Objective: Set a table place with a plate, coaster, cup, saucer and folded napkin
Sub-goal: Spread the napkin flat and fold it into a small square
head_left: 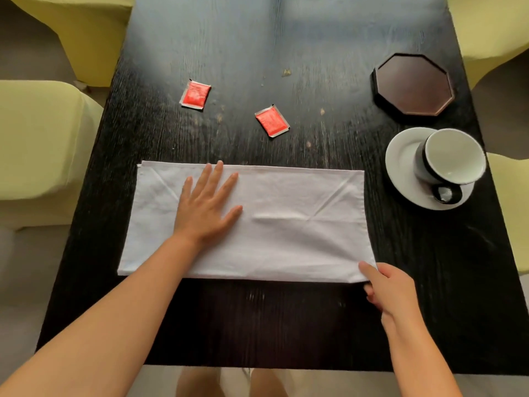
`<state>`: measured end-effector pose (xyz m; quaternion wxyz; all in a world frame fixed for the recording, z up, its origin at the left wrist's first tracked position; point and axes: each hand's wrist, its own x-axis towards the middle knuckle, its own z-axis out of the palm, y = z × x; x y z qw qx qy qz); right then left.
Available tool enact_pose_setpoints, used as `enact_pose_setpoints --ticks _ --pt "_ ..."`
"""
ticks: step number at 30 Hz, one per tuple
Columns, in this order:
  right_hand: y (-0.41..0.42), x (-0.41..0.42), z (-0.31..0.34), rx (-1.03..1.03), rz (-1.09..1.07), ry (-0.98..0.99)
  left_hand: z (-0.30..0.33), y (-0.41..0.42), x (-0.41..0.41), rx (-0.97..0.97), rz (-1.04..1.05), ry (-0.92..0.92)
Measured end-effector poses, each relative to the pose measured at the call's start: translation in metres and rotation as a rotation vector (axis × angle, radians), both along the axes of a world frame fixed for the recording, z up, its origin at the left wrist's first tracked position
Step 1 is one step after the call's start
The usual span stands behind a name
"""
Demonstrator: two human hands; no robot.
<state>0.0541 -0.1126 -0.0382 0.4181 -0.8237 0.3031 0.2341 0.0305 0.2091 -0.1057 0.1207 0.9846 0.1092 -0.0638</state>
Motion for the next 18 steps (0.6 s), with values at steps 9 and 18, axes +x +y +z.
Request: enact_pose_setpoints --ticks 9,18 --pt "0.013 -0.004 0.008 0.019 -0.108 -0.109 -0.005 0.097 -0.062 0.001 0.154 -0.035" --pt "0.124 -0.008 0.075 0.178 0.005 -0.636 -0.003 0.093 -0.062 -0.036 0.135 0.027"
